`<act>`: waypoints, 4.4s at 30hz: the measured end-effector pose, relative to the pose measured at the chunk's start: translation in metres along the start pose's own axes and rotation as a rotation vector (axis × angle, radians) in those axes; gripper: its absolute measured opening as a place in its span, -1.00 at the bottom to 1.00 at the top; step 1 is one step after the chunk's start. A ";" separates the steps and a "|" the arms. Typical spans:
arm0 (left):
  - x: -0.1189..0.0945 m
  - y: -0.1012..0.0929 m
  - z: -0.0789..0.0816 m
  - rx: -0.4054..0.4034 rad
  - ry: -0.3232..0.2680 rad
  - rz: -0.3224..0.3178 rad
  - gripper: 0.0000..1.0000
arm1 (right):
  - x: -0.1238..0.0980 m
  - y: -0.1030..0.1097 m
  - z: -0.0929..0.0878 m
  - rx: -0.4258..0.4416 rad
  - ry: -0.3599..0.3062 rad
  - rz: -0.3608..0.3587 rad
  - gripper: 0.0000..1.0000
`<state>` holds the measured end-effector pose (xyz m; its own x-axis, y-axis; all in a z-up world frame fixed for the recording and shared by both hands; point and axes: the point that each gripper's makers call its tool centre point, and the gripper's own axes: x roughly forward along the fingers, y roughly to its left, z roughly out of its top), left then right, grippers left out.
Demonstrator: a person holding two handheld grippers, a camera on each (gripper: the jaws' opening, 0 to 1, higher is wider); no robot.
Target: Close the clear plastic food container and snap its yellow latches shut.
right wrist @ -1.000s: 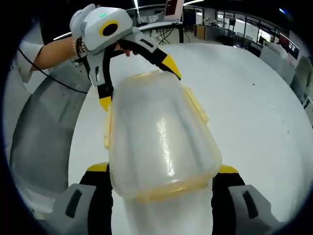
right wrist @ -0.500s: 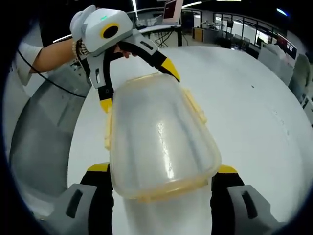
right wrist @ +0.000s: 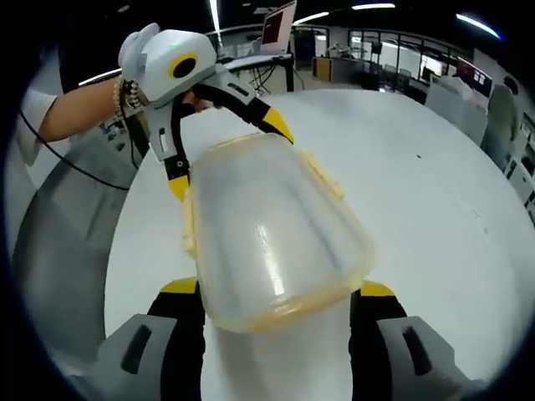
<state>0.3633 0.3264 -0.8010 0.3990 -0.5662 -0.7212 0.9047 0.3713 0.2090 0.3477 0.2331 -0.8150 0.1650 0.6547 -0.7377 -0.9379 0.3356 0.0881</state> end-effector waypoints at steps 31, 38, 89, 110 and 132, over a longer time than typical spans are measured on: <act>0.025 0.085 -0.002 0.047 0.014 -0.002 0.58 | 0.025 -0.072 0.043 -0.002 -0.043 -0.039 0.35; 0.028 0.092 0.000 0.070 0.027 -0.008 0.58 | 0.025 -0.081 0.046 0.007 -0.058 -0.050 0.35; -0.129 0.073 0.051 -0.159 -0.457 0.321 0.97 | -0.064 -0.042 0.078 0.137 -0.319 -0.298 0.50; -0.231 -0.023 -0.020 -0.306 -0.547 0.454 0.97 | -0.121 0.058 0.057 0.203 -0.518 -0.501 0.50; -0.221 -0.054 -0.066 -0.419 -0.510 0.423 0.92 | -0.117 0.106 0.035 0.299 -0.565 -0.582 0.55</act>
<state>0.2165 0.4799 -0.6968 0.8086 -0.5450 -0.2217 0.5690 0.8202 0.0589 0.2399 0.2158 -0.6958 0.7957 0.5349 -0.2841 -0.5501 0.8345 0.0308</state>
